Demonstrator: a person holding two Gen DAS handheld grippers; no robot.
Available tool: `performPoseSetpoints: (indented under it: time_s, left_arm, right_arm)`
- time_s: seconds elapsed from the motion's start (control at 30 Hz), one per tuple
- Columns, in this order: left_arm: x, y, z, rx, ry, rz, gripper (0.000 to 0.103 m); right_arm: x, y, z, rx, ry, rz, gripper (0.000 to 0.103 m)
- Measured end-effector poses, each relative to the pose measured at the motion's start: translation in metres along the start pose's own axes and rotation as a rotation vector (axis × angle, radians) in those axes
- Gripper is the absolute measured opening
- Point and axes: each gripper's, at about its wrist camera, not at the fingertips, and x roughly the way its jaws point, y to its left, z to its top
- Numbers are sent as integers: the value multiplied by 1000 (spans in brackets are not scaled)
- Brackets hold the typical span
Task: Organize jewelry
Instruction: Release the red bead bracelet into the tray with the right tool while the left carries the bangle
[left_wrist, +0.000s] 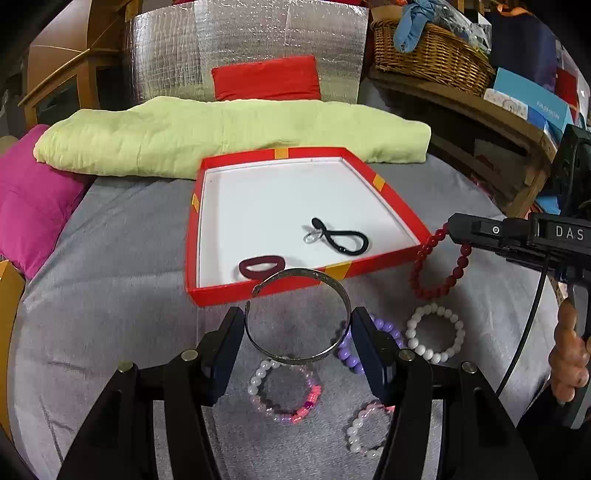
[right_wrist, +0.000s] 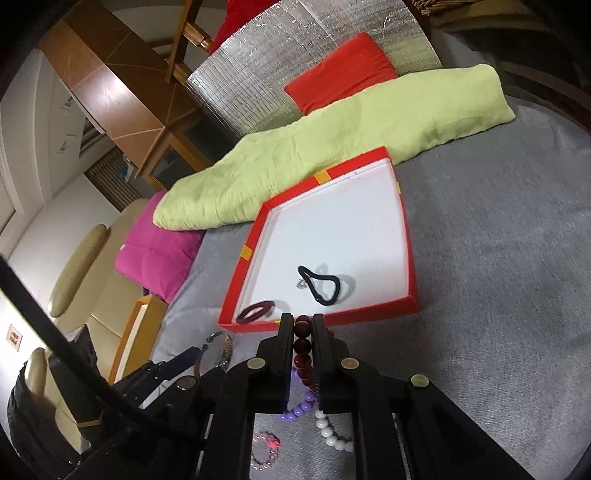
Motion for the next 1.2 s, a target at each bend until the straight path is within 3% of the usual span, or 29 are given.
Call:
performPoseSetpoints:
  time_s: [0.7, 1.2]
  left_arm:
    - [18, -9, 15, -2, 15, 37, 61]
    - [50, -6, 65, 73, -38, 227, 61]
  right_arm:
    - [20, 3, 28, 35, -43, 36, 11]
    - [57, -4, 65, 39, -88, -3, 11]
